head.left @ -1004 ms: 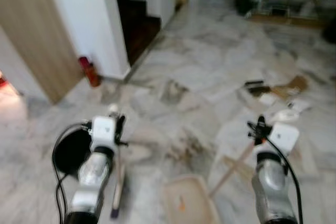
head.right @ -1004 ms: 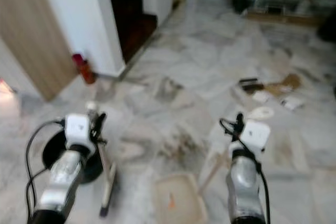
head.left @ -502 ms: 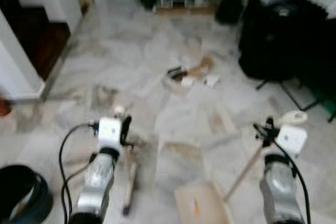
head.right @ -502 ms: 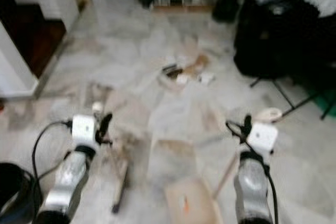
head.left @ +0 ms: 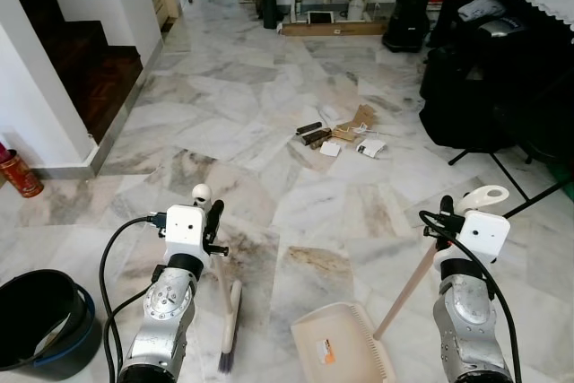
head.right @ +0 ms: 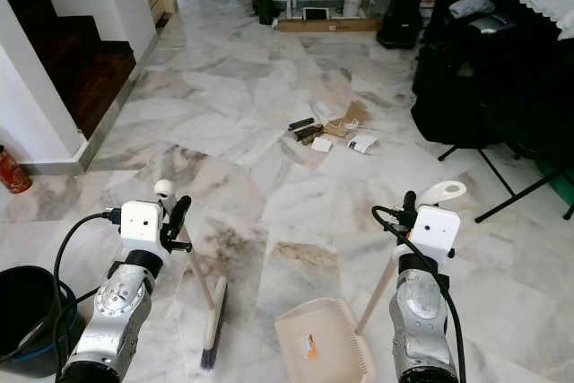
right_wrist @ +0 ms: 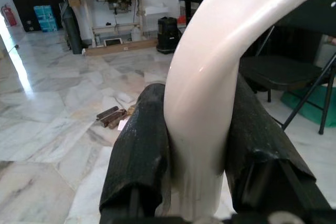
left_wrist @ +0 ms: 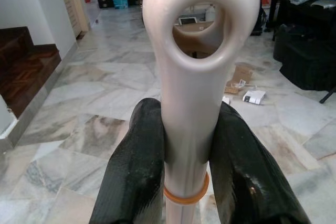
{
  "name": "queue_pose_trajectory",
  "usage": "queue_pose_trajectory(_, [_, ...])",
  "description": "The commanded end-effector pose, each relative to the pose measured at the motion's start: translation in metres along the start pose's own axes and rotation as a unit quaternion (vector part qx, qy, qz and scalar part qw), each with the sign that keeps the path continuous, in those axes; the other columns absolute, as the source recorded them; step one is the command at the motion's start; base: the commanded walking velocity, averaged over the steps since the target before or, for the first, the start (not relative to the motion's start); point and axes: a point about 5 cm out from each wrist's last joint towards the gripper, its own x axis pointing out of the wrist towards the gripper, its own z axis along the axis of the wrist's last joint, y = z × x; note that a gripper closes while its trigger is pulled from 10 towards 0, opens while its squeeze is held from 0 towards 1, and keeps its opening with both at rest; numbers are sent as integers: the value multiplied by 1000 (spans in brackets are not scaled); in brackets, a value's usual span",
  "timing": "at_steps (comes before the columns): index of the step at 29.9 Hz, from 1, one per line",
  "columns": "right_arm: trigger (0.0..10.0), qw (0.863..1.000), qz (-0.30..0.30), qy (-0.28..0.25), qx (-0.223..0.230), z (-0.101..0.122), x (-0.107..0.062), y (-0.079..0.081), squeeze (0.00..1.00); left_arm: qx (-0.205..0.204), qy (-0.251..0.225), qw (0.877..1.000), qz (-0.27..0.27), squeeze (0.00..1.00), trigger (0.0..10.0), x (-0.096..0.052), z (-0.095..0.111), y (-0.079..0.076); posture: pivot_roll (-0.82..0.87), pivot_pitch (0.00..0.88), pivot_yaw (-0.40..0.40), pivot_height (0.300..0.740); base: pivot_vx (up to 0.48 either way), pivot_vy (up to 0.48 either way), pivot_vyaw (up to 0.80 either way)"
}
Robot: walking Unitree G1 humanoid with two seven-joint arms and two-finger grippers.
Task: Sweep floor
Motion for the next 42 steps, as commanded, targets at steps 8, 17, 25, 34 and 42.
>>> queue_pose_trajectory(8, [10000,999,-18,-8,36,6,4,0,0,8,-24,1000,1,0,10000,7,12,5,0,0,16,740,306,0,0])
queue_pose_trajectory(17, [10000,1000,-3,-11,25,8,6,4,0,6,-23,1000,3,0,10000,6,12,4,-3,0,6,740,331,0,0])
queue_pose_trajectory(25, [10000,1000,-4,-9,29,7,6,5,0,8,-27,1000,5,0,10000,9,14,6,-3,0,9,740,333,0,0])
queue_pose_trajectory(34, [10000,1000,-6,-11,27,9,9,3,0,7,-26,1000,7,0,10000,10,13,6,-9,0,2,740,341,0,0])
queue_pose_trajectory(42, [10000,1000,-3,-11,26,8,7,4,0,6,-28,1000,6,0,10000,10,13,5,-3,0,-1,740,344,0,0])
